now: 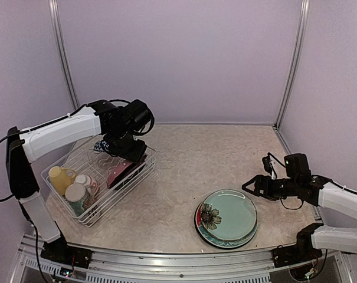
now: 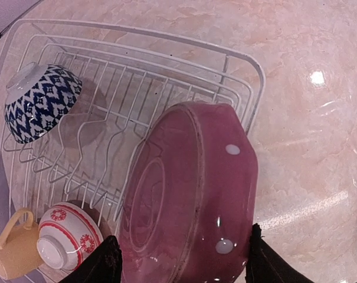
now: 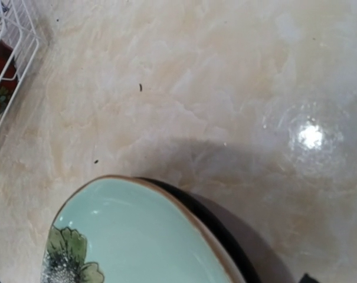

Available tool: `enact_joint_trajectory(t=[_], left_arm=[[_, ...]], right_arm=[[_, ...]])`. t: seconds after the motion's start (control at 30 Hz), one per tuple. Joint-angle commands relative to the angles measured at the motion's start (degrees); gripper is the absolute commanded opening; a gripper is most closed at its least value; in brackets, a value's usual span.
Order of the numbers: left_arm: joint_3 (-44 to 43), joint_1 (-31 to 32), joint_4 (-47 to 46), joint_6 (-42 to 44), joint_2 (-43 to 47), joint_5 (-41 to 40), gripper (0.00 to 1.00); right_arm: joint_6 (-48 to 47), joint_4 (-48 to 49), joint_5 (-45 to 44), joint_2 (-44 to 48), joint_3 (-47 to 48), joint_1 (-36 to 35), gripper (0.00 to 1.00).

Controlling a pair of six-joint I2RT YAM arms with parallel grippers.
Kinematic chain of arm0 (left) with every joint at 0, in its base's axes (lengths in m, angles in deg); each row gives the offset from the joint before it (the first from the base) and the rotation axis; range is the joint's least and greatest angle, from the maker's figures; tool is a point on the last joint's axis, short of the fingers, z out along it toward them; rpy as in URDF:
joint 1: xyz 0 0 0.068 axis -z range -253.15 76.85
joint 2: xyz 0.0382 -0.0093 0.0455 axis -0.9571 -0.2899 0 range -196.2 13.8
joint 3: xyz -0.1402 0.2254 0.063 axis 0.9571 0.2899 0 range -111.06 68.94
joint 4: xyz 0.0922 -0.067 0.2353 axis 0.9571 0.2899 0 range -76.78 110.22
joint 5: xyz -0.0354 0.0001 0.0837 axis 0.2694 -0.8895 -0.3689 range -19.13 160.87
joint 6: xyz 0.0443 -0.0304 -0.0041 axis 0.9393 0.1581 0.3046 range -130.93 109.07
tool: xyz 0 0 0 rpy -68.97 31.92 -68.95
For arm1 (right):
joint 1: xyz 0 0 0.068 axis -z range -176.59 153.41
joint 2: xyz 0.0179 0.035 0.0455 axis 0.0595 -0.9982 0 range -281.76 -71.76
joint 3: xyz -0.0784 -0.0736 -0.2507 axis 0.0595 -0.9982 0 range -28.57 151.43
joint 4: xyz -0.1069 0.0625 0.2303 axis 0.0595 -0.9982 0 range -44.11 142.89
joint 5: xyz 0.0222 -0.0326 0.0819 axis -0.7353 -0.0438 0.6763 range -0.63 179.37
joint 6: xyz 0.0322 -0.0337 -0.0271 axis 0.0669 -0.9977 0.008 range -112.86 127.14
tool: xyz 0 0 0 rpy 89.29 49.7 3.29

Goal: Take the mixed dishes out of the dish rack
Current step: Grab the plate from the dish rack.

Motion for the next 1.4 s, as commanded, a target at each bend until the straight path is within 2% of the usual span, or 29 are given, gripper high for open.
enact_joint_trajectory(t=[0.0, 0.1, 0.23, 0.4, 0.77, 1.1, 1.37], left_arm=[[-2.2, 0.3, 5.1, 0.6, -2.8, -7.7, 0.63], [-2.1, 0.4, 4.6, 1.0, -2.6, -8.5, 0.6], [-2.3, 0.5, 5.4, 0.6, -2.5, -11.3, 0.5], [-2.2, 1.9, 7.0, 0.2, -3.3, -18.3, 0.4], [-1.5, 3.1, 8.3, -0.8, -8.6, -22.1, 0.33], [-3.2, 3.6, 9.5, -0.1, -10.2, -23.1, 0.17], [-5.7, 4.9, 14.2, -2.1, -10.6, -26.3, 0.09]], right_arm=[[1.3, 1.9, 1.0, -0.1, -1.6, 0.4, 0.86], [2.2, 4.2, 1.6, 0.1, -2.8, 0.4, 0.86], [2.5, 4.4, 2.0, -0.5, -2.4, 0.4, 0.86], [2.3, 4.6, 2.0, -1.4, -1.9, 0.4, 0.86], [3.0, 6.4, 3.2, -2.3, -2.5, 0.3, 0.86], [3.6, 7.7, 3.3, -1.7, -2.9, 0.3, 0.86], [3.8, 8.6, 3.3, -2.0, -4.1, 0.3, 0.86]])
